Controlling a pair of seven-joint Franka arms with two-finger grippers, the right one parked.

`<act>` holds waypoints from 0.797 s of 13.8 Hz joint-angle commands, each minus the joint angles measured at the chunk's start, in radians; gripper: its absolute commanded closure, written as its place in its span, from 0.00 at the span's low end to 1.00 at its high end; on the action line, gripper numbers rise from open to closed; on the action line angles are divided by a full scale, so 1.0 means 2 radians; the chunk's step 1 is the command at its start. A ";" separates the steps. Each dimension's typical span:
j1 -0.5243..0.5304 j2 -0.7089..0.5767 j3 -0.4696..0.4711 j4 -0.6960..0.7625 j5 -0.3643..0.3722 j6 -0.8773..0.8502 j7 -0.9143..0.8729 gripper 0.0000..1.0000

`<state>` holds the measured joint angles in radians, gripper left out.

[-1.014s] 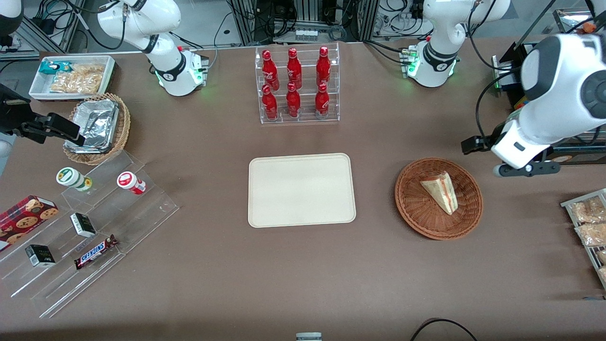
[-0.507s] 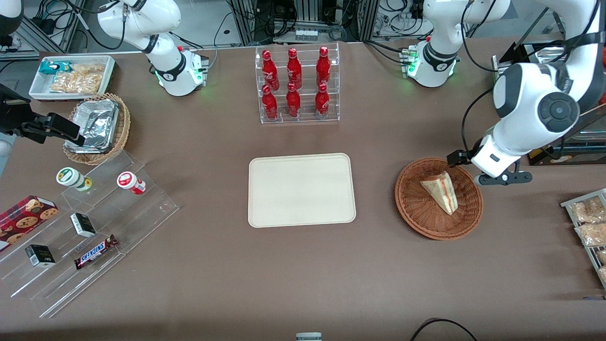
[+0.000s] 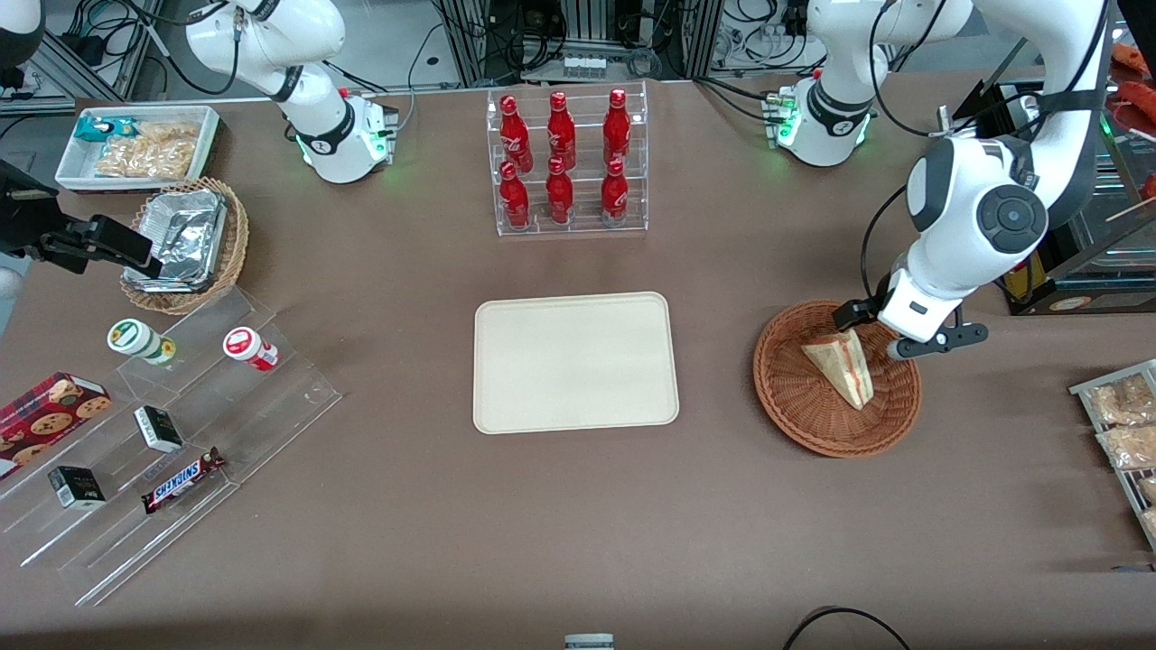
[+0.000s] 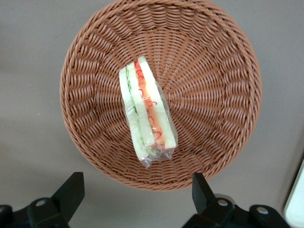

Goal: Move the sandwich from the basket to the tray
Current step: 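Lower the open left gripper and close it on the sandwich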

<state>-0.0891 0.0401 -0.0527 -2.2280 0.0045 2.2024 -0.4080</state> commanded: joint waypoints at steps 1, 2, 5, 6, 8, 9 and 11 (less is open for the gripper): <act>-0.008 0.012 0.001 -0.006 0.005 0.031 -0.085 0.00; -0.008 0.014 0.001 -0.007 0.004 0.042 -0.115 0.00; -0.006 0.022 0.001 -0.010 -0.001 0.058 -0.201 0.00; -0.006 0.029 0.001 -0.010 -0.001 0.066 -0.235 0.00; -0.007 0.040 0.001 -0.010 -0.001 0.075 -0.259 0.00; -0.007 0.044 0.001 -0.010 -0.001 0.075 -0.260 0.00; -0.006 0.057 0.001 -0.010 0.000 0.076 -0.258 0.00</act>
<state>-0.0989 0.1370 -0.0515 -2.2409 0.0027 2.3316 -0.9006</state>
